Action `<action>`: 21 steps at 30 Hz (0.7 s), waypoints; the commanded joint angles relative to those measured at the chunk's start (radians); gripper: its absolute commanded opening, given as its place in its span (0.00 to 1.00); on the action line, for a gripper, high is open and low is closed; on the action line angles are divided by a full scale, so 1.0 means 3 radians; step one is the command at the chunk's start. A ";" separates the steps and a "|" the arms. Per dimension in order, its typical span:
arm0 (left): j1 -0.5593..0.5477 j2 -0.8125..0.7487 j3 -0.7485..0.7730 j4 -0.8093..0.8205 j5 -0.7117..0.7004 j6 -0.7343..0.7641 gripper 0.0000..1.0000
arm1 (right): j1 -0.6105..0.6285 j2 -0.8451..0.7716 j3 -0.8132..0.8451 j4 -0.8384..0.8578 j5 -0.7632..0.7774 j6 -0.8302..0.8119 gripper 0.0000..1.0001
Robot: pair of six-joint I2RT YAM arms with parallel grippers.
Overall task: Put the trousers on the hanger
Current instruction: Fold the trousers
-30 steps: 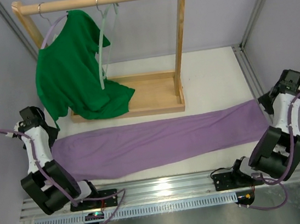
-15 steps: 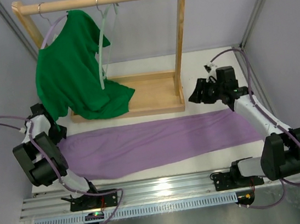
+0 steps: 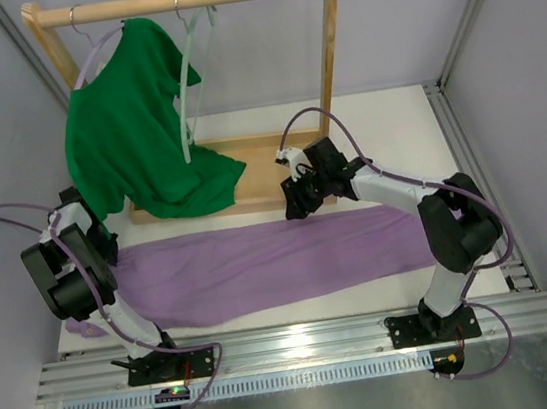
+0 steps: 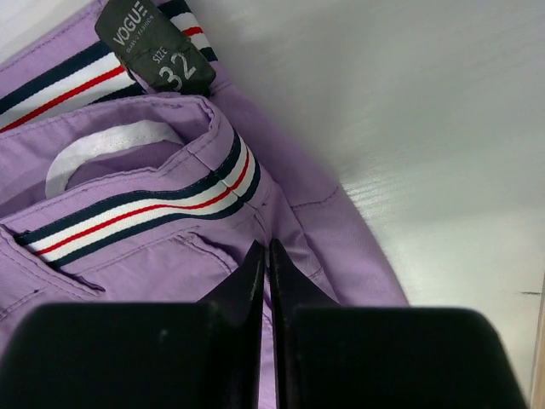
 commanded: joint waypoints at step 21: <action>0.0090 -0.0296 0.0077 0.0211 0.0236 0.0050 0.00 | 0.0089 0.0888 0.0703 -0.0471 -0.0747 -0.0933 0.43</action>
